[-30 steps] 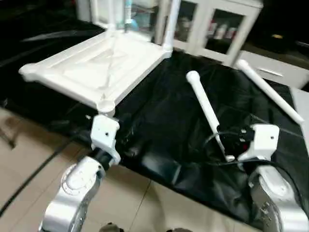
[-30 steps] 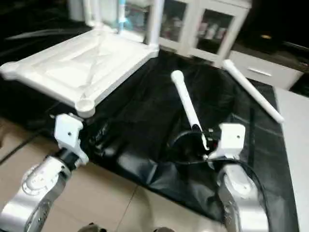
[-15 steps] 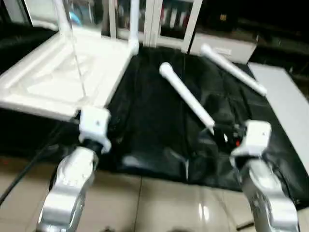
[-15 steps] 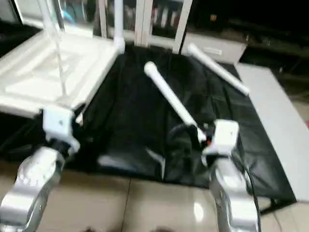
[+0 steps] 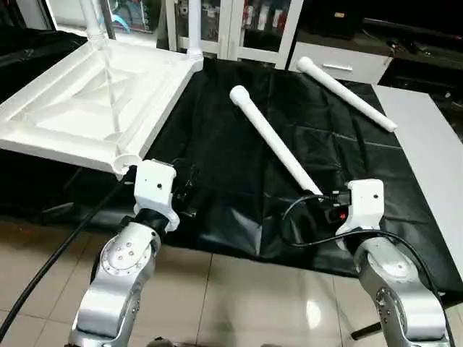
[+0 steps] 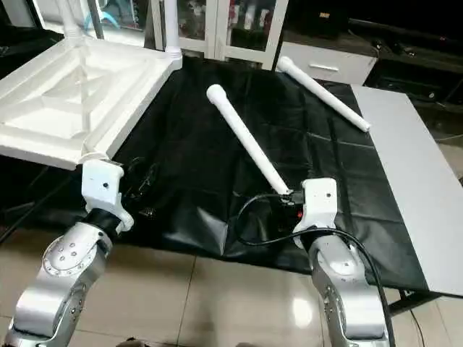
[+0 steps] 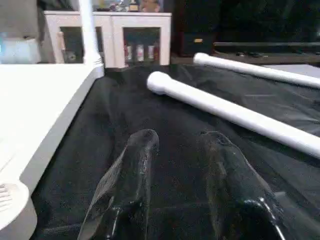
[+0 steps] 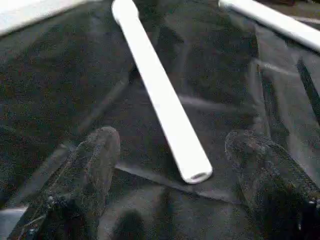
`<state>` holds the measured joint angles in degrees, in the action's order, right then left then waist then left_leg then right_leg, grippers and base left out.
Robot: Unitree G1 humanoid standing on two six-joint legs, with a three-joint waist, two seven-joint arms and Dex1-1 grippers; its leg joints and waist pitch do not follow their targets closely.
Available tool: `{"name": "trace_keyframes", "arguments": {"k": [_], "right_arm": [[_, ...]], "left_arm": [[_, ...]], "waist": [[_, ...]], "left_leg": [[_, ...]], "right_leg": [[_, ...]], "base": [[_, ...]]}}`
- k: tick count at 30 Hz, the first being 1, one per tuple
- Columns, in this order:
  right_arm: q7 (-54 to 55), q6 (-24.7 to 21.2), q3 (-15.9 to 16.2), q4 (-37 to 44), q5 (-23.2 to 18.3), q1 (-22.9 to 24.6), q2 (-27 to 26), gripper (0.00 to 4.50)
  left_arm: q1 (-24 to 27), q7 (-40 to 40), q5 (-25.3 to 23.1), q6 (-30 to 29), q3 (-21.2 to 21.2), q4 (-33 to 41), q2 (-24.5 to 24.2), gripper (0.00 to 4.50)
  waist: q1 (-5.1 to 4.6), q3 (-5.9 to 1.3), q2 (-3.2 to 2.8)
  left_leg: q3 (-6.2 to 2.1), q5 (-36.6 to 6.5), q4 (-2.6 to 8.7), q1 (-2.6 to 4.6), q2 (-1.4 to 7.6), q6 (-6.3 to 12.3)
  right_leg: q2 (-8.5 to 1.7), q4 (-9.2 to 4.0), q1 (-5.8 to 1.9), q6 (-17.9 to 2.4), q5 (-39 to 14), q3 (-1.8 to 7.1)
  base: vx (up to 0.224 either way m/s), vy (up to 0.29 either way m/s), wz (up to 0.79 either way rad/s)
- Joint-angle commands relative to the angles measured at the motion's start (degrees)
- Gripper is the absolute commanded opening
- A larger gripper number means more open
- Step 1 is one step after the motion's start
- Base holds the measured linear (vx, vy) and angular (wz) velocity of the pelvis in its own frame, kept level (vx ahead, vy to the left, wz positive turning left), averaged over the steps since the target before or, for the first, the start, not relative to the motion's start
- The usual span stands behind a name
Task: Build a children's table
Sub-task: Pick table leg
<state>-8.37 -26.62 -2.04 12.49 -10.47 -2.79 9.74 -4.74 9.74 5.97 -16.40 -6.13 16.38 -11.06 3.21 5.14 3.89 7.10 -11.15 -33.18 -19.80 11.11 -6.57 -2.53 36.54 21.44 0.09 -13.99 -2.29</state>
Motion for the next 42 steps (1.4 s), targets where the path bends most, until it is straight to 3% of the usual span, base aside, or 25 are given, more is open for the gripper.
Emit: {"name": "trace_keyframes", "arguments": {"k": [1, 3, 5, 9, 13, 17, 20, 22, 23, 24, 25, 26, 27, 28, 29, 30, 31, 32, 33, 34, 35, 36, 37, 39, 42], "right_arm": [[-0.5, 0.2, -0.6, 0.9, -0.3, -0.3, 0.6, 3.69], [-1.7, 0.0, -0.1, 0.8, -0.3, -0.5, 1.1, 3.69], [-2.8, -0.3, 0.3, 0.7, -0.3, -0.7, 1.6, 3.69], [-4.8, -0.7, 0.9, 0.4, -0.4, -1.3, 3.1, 3.69], [-5.3, -0.2, 0.1, -0.6, -0.7, -2.0, 3.7, 3.69], [-6.0, 0.4, 0.1, -1.2, -0.7, -2.6, 3.8, 3.69], [-6.5, 0.7, 0.4, -1.4, -0.7, -2.8, 3.9, 3.69], [-6.8, 0.8, 0.4, -1.7, -0.6, -3.2, 4.1, 3.69], [-6.8, 0.8, 0.3, -1.9, -0.6, -3.3, 4.1, 3.69], [-7.0, 0.8, 0.2, -2.1, -0.6, -3.6, 4.2, 3.69], [-7.2, 1.1, 0.1, -2.4, -0.5, -3.9, 4.5, 3.69], [-7.3, 1.2, 0.1, -2.4, -0.5, -3.9, 4.6, 3.69], [-7.4, 1.4, 0.1, -2.6, -0.3, -4.1, 4.8, 3.69], [-7.4, 1.4, 0.1, -2.6, -0.3, -4.1, 4.8, 3.69], [-7.3, 1.6, -0.8, -3.7, -0.5, -4.8, 5.0, 3.69], [-7.2, 1.6, -1.1, -4.3, -0.5, -5.2, 5.1, 3.69], [-7.0, 1.7, -1.8, -6.6, -0.4, -7.0, 5.5, 3.69], [-7.1, 1.9, -2.0, -8.3, -0.4, -8.3, 5.7, 3.69], [-7.1, 2.1, -2.1, -9.2, -0.4, -9.1, 5.8, 3.69], [-7.0, 2.1, -2.2, -10.2, -0.3, -10.0, 5.9, 3.69], [-6.9, 2.1, -2.2, -10.8, -0.3, -10.5, 5.9, 3.69], [-6.7, 2.3, -2.4, -12.9, 0.0, -12.3, 6.0, 3.69], [-6.7, 2.7, -2.3, -15.5, 0.6, -14.2, 6.4, 3.69], [-7.0, 3.8, -1.9, -20.1, 1.7, -17.4, 7.2, 3.69], [-7.7, 4.3, -1.6, -23.8, 2.1, -19.4, 8.2, 3.69]], "left_arm": [[-0.4, 0.8, 0.2, -0.2, -0.8, -0.3, -0.2, 1.63], [-0.6, 0.9, 0.6, -0.5, -0.7, -0.1, -0.1, 1.63], [-0.7, 0.8, 0.6, -0.6, -0.5, -0.1, -0.1, 1.63], [-0.6, 1.4, 0.4, -0.3, -0.1, -0.1, -0.1, 1.63], [-0.2, 1.5, 0.3, -0.3, -0.1, 0.3, 0.0, 1.63], [0.2, 1.7, 0.2, -0.3, 0.1, 0.7, -0.2, 1.63], [0.4, 1.8, 0.1, -0.1, 0.3, 0.9, -0.2, 1.63], [0.5, 1.9, 0.0, 0.0, 0.2, 0.9, -0.2, 1.63], [0.5, 1.9, 0.0, 0.0, 0.2, 0.9, -0.2, 1.63], [0.4, 1.9, -0.1, 0.0, 0.1, 0.9, -0.3, 1.63], [0.4, 2.0, -0.1, 0.0, 0.1, 0.8, -0.4, 1.63], [0.4, 2.1, 0.0, 0.0, 0.1, 0.8, -0.4, 1.63], [0.4, 2.2, 0.1, 0.0, 0.1, 0.7, -0.3, 1.63], [0.4, 2.2, 0.1, 0.0, 0.1, 0.7, -0.3, 1.63], [0.6, 2.8, 0.4, 0.3, 0.0, 0.8, -0.4, 1.63], [0.7, 3.0, 0.4, 0.5, -0.1, 0.7, -0.5, 1.63], [1.0, 4.0, 0.2, 1.3, -0.5, 0.3, -1.0, 1.63], [0.9, 4.5, 0.1, 1.6, -0.7, 0.0, -1.3, 1.63], [0.9, 4.8, 0.0, 1.7, -0.8, -0.1, -1.4, 1.63], [0.8, 5.2, 0.1, 1.5, -0.9, -0.2, -1.5, 1.63], [0.8, 5.4, 0.3, 1.3, -0.9, -0.2, -1.6, 1.63], [0.7, 6.1, 0.0, 1.4, -1.4, -0.6, -2.0, 1.63], [0.6, 6.7, -0.2, 1.4, -1.9, -0.9, -2.5, 1.63], [0.5, 7.4, -0.3, 0.9, -2.3, -1.3, -3.0, 1.63], [0.7, 7.6, 0.0, 0.6, -2.1, -1.4, -3.0, 1.63]], "waist": [[-0.58, -0.74, -0.7], [-1.07, -0.59, -1.21], [-1.35, -1.06, -1.65], [-0.74, -2.13, -1.01], [-1.19, -3.68, -1.04], [0.07, -5.05, 0.15], [-0.59, -5.11, -0.38], [-3.17, -5.8, 0.4], [-0.91, -4.72, 2.78], [1.66, -4.44, 4.48], [4.23, -3.59, 2.73], [4.47, -3.56, 3.3], [5.0, -3.58, 2.73], [3.03, -4.42, -1.27], [-0.55, -4.85, -4.51], [0.07, -5.82, -4.24], [1.84, -5.65, -2.94], [2.45, -5.74, -2.58], [2.71, -5.71, -1.96], [3.15, -5.61, -0.3], [2.91, -4.66, 2.5], [3.09, -4.71, 1.71], [2.92, -4.78, 1.55], [1.69, -3.68, 0.44], [-0.41, -3.04, -0.35]], "left_leg": [[0.46, -34.4, 3.76, 3.32, 0.41, 0.58], [0.01, -38.5, 3.61, 5.08, 0.52, 1.1], [-0.57, -37.0, 5.33, 3.27, 1.24, 1.99], [1.25, -20.9, 5.0, 1.72, 0.1, 4.52], [0.91, -8.1, 5.29, 4.96, 0.72, 11.28], [1.4, 6.5, 2.03, 3.32, -3.26, 20.37], [-1.07, 14.5, 1.68, 7.65, -1.55, 23.77], [-7.91, 25.7, 0.45, 14.77, 2.8, 32.8], [-3.13, 19.2, -3.24, 5.59, -5.58, 28.02], [-0.59, 5.2, -7.49, -3.64, -10.07, 24.75], [-1.06, -6.0, -10.95, -7.22, -7.51, 16.28], [-1.5, -3.8, -9.62, -8.12, -5.63, 8.45], [-1.02, 0.1, -7.49, -8.42, -6.3, 7.82], [-3.54, 9.3, -1.5, -2.29, -1.87, 13.31], [-13.4, 14.5, 0.57, 3.84, 3.78, 26.89], [-14.85, 21.8, 0.12, 6.36, 5.53, 34.22], [-11.09, 30.1, -2.35, 4.18, 5.63, 31.8], [-6.85, 42.0, -2.0, 0.47, 1.95, 24.54], [-5.95, 47.5, -1.97, -0.54, 0.91, 21.56], [-4.59, 48.7, -2.11, -1.51, -0.56, 16.49], [-2.17, 21.4, -3.76, -2.79, -3.86, 13.59], [-2.68, 9.1, -3.38, -2.92, -2.91, 11.53], [-3.16, -1.5, -1.36, -2.06, -1.23, 7.65], [-2.6, -13.5, 1.56, -0.62, 0.19, 4.78], [-2.54, -30.6, 2.8, 0.22, 1.29, 0.2]], "right_leg": [[-2.38, -8.99, -0.67, -2.5, -40.5, 0.13], [-2.32, -10.19, -1.43, -2.6, -41.1, -1.52], [-3.02, -8.91, -4.85, -3.3, -33.3, -1.47], [-3.92, -9.71, -7.43, -6.5, -29.8, -0.07], [-1.95, -6.32, -6.57, -13.0, -6.7, -0.63], [-0.24, -4.4, -9.93, -12.5, 11.6, 1.33], [1.31, -1.78, -7.0, -9.6, 14.1, 0.38], [-2.04, 2.02, 1.07, -1.8, 2.2, 0.11], [-1.88, -1.33, -8.31, -0.2, 8.1, 4.33], [-2.1, -4.02, -17.17, 0.8, 17.0, 9.72], [-6.86, -4.42, -17.77, -0.5, 41.0, 13.58], [-4.45, -2.69, -17.51, -1.8, 54.1, 11.1], [-0.88, -2.16, -18.08, 0.3, 54.7, 8.62], [1.86, 0.08, -12.66, 8.1, 38.5, 1.91], [2.07, 8.49, -3.49, 6.9, 2.6, -3.0], [1.3, 9.76, -0.57, 4.9, -8.7, -2.0], [-0.82, 9.81, 2.07, 5.0, -4.6, 0.51], [0.36, 8.29, 0.68, 6.4, 5.2, -0.13], [0.32, 6.7, 0.48, 6.6, 10.3, 0.2], [-1.6, 1.33, 0.8, 5.1, 20.3, 2.55], [-6.2, -3.01, 1.19, 5.0, 17.8, 5.52], [-9.54, -3.64, -0.42, 3.8, 12.2, 6.53], [-9.87, -4.35, -1.75, -0.5, 0.5, 5.5], [-6.78, -5.29, -0.69, -6.9, -15.1, 3.66], [-6.24, -6.41, 0.31, -7.0, -26.8, 2.32]], "base": [[0.0, 0.0, 0.0], [0.0, 0.0, 0.0], [0.052, 0.052, -0.19], [0.068, 0.048, -0.11], [0.155, 0.004, 0.06], [0.179, 0.004, 0.08], [0.18, -0.022, 0.15], [0.151, -0.083, -0.06], [0.137, -0.094, -0.16], [0.159, -0.009, 0.1], [0.132, 0.116, 0.42], [0.132, 0.116, 0.42], [-0.092, 0.187, 0.17], [-0.203, 0.148, -0.24], [-0.203, 0.148, -0.24], [-0.016, 0.013, -0.18], [0.075, -0.003, 0.07], [0.075, -0.003, 0.07], [0.0, 0.0, 0.0], [0.0, 0.0, 0.0], [0.0, 0.0, 0.0], [-0.026, -0.05, 0.03], [-0.07, -0.049, -0.07], [-0.081, -0.043, -0.03], [-0.083, -0.012, 0.0]]}}
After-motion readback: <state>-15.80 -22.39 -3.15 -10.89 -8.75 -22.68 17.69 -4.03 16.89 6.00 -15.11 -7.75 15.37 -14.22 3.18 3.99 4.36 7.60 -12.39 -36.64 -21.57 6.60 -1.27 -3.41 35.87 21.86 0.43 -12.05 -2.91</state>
